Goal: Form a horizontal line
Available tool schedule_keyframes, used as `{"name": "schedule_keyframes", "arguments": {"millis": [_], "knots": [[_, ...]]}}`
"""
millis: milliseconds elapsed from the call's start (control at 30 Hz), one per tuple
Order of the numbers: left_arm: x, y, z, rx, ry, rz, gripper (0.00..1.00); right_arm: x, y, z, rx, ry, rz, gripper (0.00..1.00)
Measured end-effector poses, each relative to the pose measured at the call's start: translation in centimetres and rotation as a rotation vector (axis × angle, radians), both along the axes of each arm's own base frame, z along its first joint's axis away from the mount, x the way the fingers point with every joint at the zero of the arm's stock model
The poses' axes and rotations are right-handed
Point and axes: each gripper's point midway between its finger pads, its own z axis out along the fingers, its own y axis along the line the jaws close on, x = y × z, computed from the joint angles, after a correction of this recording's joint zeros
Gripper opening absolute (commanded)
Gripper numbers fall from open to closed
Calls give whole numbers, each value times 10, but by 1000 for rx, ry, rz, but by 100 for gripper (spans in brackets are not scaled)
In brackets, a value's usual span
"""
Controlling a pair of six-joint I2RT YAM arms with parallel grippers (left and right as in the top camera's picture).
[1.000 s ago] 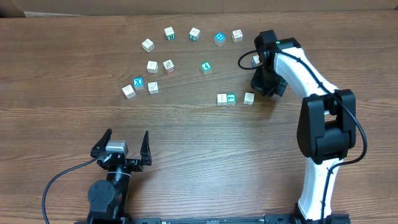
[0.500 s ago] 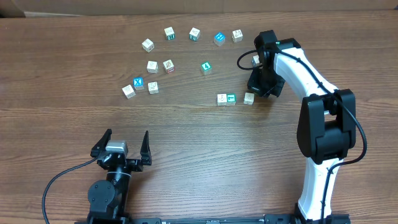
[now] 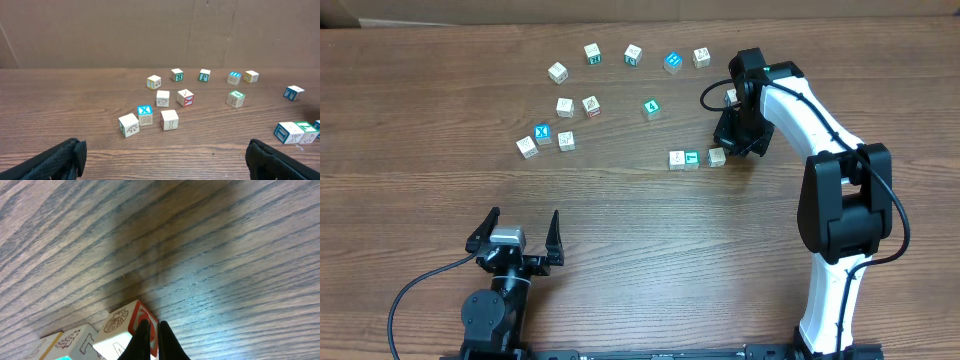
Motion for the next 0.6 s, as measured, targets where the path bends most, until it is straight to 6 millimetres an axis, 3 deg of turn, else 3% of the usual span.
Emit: {"name": "schedule_keyframes", "arguments": {"millis": [600], "knots": [[0,0,0,0,0,0,99,5,-14,-1,-84,-25,0,4]]}}
